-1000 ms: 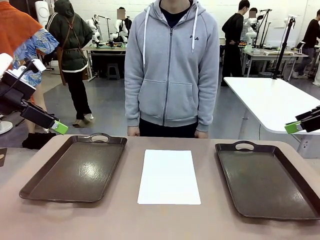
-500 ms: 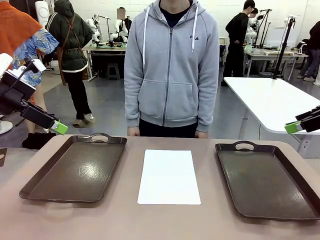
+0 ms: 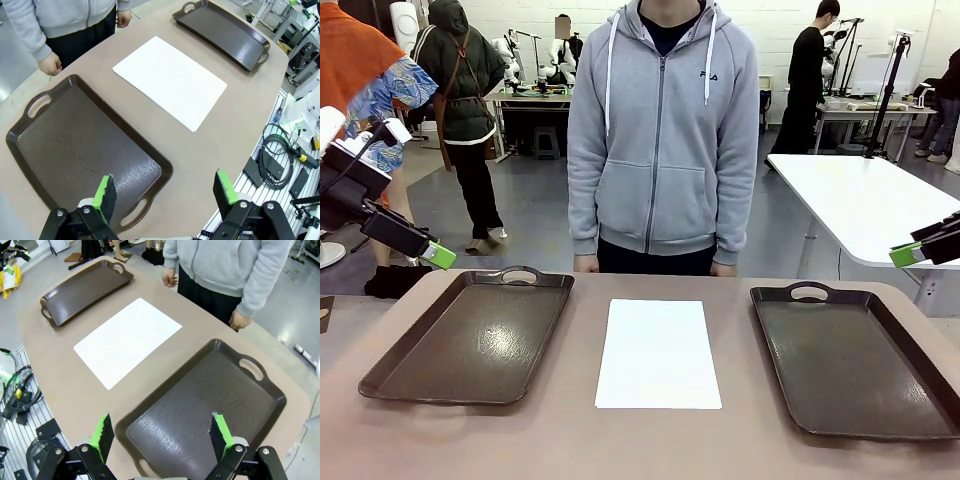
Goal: Sort the A4 documents.
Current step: Receive the A4 Paper.
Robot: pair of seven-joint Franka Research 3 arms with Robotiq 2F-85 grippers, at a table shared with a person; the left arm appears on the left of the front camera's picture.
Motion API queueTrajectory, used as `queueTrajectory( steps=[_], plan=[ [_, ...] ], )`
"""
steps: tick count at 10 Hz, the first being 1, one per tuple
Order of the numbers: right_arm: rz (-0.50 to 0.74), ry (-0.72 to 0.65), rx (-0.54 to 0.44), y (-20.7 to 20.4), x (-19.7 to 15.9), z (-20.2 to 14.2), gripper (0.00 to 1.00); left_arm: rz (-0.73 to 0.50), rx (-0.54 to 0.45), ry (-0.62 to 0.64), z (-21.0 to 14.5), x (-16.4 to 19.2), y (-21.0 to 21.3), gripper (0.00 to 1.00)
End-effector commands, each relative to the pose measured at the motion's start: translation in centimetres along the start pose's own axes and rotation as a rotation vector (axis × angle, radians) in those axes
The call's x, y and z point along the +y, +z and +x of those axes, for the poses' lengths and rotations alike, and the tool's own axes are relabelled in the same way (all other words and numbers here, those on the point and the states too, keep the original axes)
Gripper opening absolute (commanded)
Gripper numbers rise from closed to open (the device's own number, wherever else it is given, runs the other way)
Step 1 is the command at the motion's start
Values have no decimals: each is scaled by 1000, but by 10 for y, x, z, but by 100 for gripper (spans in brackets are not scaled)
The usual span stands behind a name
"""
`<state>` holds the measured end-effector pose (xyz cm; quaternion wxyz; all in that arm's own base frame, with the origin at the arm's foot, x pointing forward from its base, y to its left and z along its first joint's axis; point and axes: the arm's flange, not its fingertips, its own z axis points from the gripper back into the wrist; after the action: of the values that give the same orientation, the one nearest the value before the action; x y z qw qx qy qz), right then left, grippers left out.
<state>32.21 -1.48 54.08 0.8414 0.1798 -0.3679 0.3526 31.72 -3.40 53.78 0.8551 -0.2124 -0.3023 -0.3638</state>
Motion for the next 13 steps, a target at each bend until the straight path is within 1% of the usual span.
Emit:
queueTrajectory(
  steps=[1,13],
  plan=[
    [9,0,-3,-2,0,0,100,-13,-13,-2,0,1,0,100],
    [9,0,-3,-2,0,0,100,-13,-13,-2,0,1,0,100]
  ],
)
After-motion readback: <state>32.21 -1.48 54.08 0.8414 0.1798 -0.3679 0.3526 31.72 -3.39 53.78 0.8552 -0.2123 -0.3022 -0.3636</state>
